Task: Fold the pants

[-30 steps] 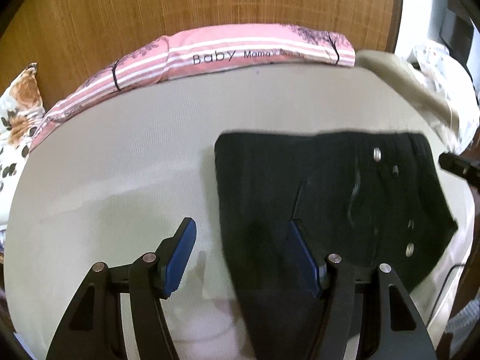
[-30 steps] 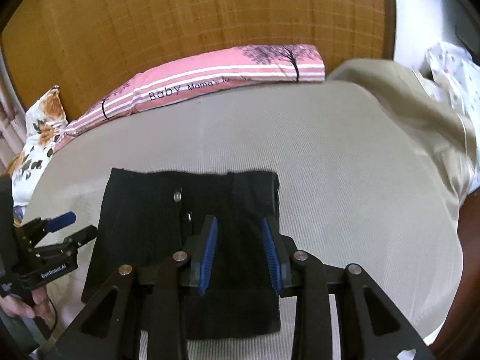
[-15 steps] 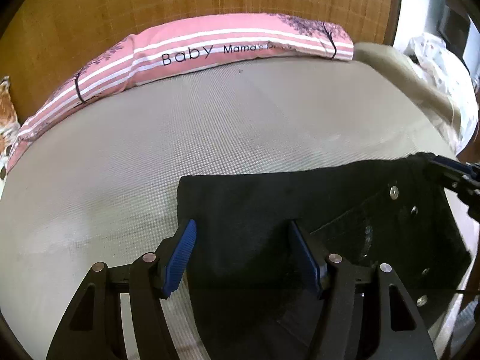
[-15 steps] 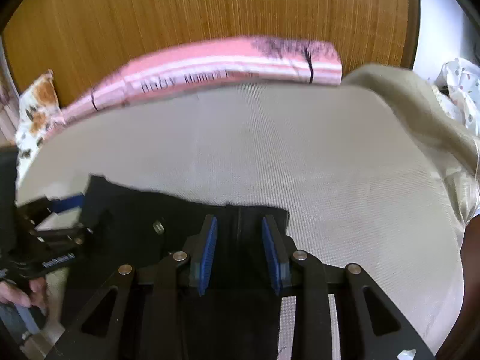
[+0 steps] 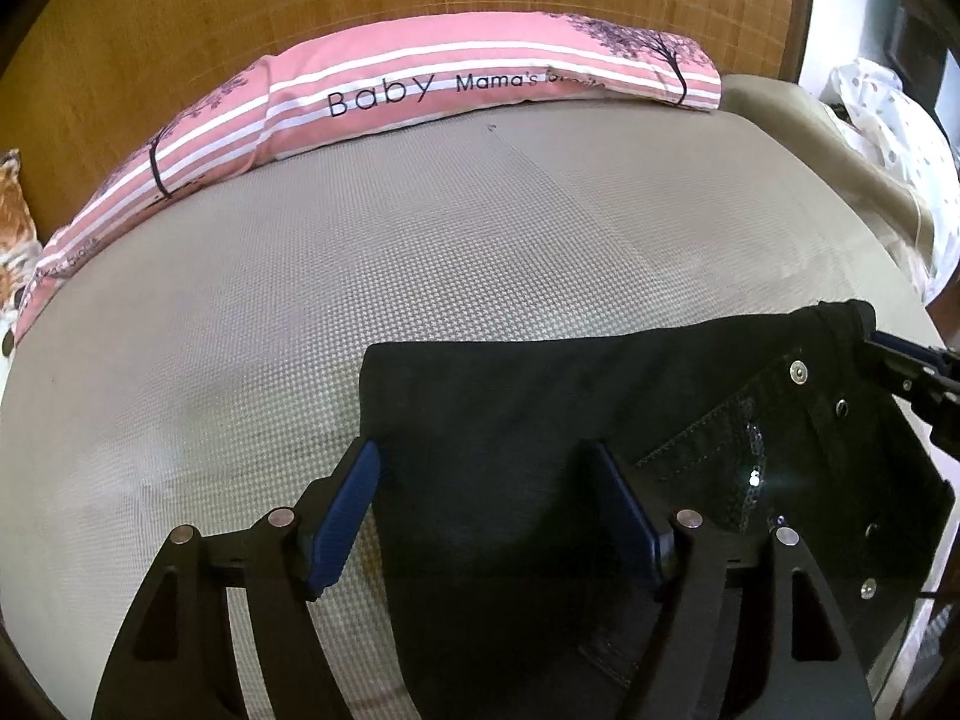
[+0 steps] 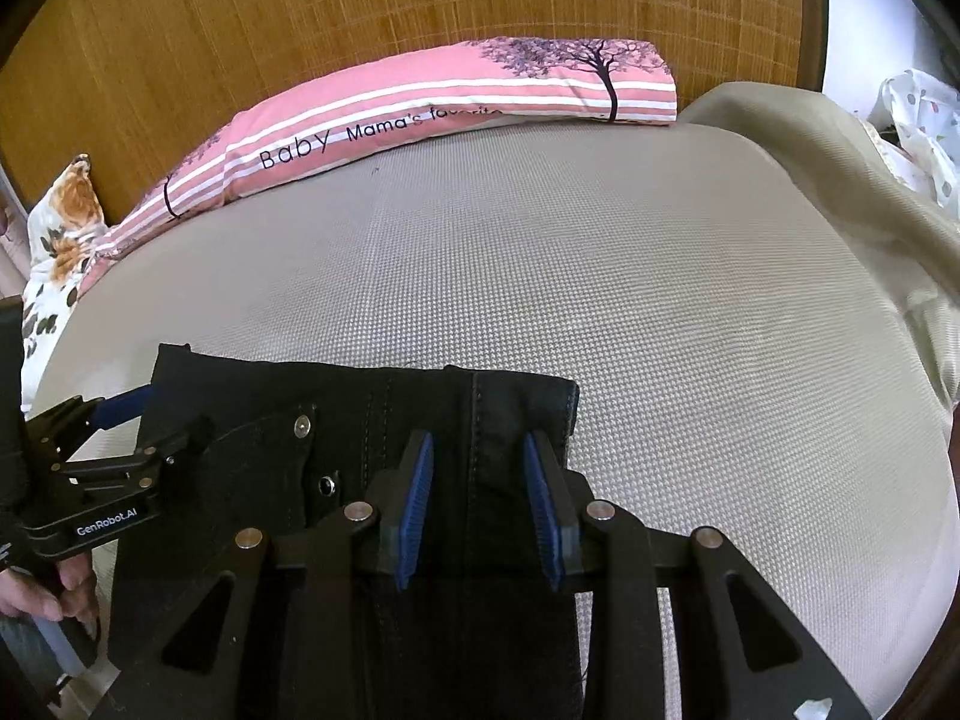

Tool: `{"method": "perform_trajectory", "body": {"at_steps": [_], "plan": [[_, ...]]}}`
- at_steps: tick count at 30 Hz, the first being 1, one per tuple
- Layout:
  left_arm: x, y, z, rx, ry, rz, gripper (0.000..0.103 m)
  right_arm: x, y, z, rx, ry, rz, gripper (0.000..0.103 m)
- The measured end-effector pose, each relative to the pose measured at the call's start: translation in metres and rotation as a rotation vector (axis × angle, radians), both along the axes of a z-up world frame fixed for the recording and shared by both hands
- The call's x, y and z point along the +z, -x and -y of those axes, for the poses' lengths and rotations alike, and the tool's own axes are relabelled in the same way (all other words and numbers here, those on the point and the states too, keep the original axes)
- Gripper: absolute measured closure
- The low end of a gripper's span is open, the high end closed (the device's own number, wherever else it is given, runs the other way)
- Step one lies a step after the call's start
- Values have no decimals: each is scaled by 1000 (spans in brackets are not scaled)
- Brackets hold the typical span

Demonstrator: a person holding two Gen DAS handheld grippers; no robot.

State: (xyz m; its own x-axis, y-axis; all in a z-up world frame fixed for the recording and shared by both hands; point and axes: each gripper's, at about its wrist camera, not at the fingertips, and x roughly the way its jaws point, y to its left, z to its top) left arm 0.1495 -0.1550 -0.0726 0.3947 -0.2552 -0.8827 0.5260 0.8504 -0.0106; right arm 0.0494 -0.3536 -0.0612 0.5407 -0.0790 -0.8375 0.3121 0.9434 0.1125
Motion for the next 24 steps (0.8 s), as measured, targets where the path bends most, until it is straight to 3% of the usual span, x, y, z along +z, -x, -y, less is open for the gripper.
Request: {"method": "perform_trajectory", "body": {"at_steps": [3,5,18,24], "plan": [[3,2,-6,24,9,-17,29,4,0,-1,9,-6,7,63],[4,5,-10,26,6,-18,29,7,1,-1,15,-22,15,41],[9,25,-44,51,2,-78,29,8,35,22,-30,-99,-4,41],[5,32,-63,78,14,-131,29,-8,52,38,-34,-290,-4,40]]}}
